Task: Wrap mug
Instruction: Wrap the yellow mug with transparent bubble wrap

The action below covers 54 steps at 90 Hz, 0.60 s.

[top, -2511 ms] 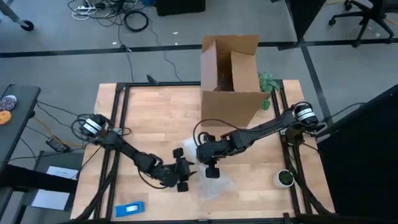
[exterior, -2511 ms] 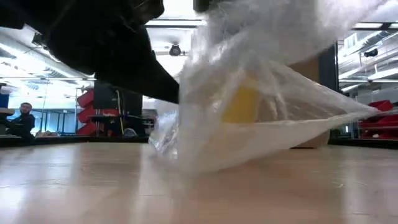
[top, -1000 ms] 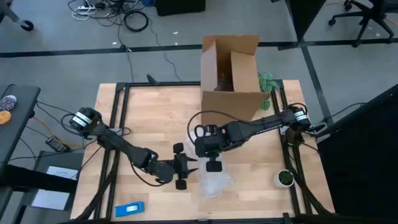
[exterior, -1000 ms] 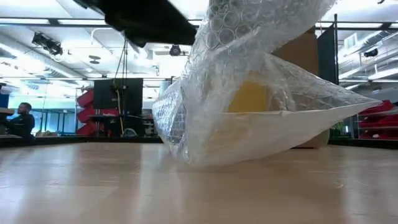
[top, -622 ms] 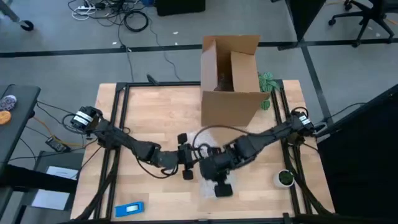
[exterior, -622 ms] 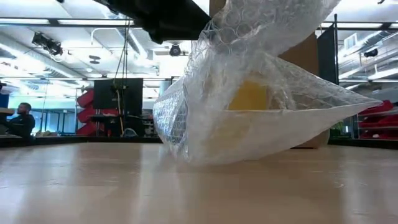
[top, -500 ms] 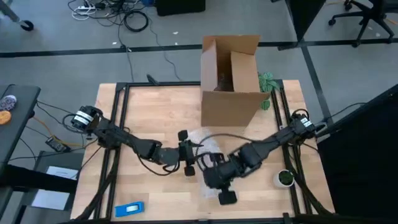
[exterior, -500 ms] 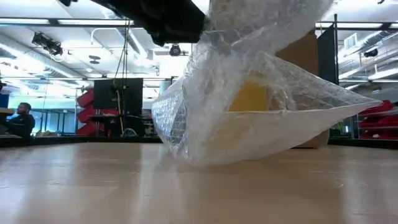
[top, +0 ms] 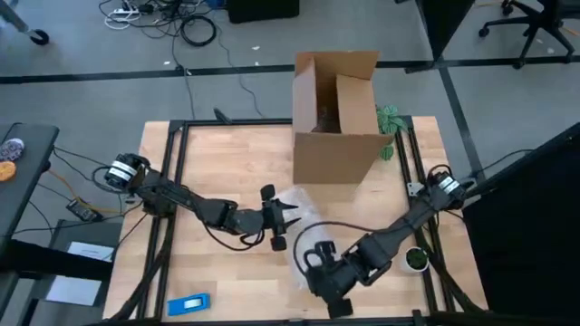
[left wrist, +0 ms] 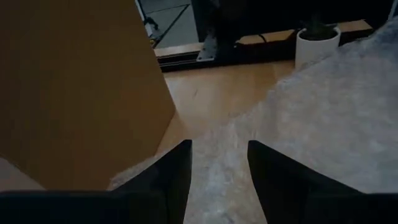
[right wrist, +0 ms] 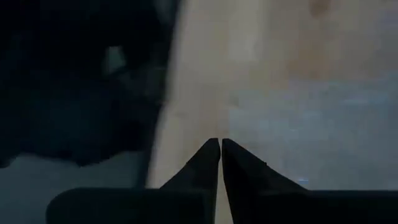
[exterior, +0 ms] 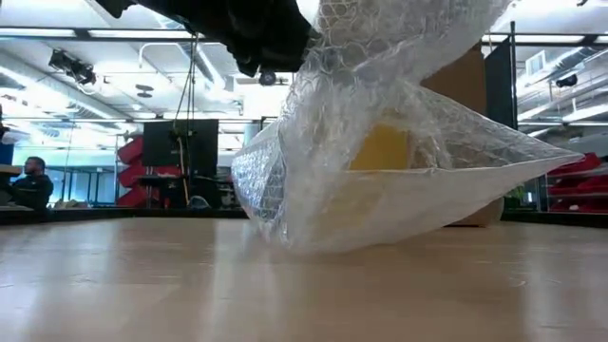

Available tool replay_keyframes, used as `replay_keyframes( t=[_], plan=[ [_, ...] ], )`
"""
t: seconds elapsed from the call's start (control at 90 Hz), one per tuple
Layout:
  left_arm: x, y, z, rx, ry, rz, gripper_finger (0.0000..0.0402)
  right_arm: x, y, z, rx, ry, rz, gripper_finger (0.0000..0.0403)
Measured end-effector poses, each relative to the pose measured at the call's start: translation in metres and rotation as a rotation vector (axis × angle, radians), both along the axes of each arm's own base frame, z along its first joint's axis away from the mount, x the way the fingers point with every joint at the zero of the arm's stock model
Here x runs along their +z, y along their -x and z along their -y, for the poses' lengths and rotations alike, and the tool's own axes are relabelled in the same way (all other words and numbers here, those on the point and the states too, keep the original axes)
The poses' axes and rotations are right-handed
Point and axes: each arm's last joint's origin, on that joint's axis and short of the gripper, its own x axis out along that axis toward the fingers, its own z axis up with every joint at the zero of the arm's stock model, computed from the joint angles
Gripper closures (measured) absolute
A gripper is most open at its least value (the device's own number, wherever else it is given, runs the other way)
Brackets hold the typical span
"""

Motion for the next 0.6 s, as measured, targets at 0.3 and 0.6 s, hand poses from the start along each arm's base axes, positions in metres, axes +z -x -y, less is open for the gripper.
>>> replay_keyframes(
  t=[0.3, 0.6],
  plan=[
    [-0.004, 0.001, 0.003, -0.080, 0.046, -0.041, 0.0259, -0.011, -0.020, 0.056, -0.126, 0.292, -0.016, 0.0403],
    [-0.010, 0.008, 0.004, -0.097, 0.021, -0.152, 0.0259, -0.054, -0.039, 0.109, -0.129, 0.217, -0.141, 0.0403]
  ],
)
